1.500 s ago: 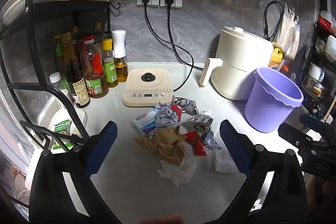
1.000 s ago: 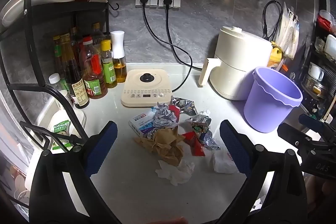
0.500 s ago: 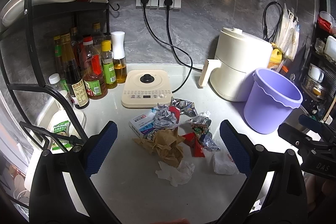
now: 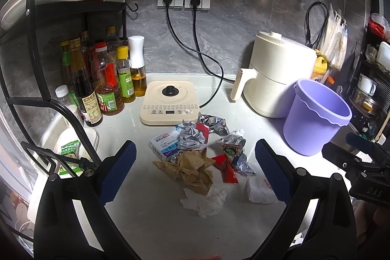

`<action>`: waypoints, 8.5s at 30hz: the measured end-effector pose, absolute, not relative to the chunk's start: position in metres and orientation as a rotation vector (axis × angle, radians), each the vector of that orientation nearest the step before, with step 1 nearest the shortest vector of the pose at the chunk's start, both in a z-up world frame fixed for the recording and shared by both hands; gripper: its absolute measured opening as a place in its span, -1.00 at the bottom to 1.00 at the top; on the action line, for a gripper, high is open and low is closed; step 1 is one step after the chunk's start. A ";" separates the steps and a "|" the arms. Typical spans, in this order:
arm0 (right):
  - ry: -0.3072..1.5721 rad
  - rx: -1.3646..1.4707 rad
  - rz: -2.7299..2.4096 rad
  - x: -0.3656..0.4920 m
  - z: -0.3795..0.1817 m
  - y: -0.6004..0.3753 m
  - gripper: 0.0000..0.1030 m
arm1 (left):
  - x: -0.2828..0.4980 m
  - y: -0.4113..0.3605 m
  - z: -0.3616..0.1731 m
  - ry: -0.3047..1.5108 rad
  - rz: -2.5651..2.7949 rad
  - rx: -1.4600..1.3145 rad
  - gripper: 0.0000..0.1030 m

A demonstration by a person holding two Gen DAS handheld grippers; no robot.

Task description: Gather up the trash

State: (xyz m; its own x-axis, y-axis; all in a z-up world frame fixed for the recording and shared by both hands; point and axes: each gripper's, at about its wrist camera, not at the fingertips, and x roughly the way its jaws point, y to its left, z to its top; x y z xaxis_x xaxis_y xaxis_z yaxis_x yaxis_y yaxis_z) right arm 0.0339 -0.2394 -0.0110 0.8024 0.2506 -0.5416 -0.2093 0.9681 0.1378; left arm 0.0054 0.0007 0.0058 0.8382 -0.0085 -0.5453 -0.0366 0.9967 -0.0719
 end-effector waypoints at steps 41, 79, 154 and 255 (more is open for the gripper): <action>0.546 0.111 0.279 0.033 -0.006 -0.243 0.85 | -0.003 0.007 0.009 0.528 0.040 -0.092 0.88; 0.837 0.071 0.327 0.092 -0.091 -0.211 0.35 | 0.082 0.024 -0.109 0.854 -0.068 -0.199 -0.53; 0.503 0.153 0.309 0.067 0.010 -0.262 -0.98 | 0.081 -0.062 0.023 0.466 -0.163 -0.058 -0.92; 0.418 0.169 0.077 0.050 0.014 -0.291 0.85 | 0.049 -0.061 0.047 0.332 0.045 -0.002 0.88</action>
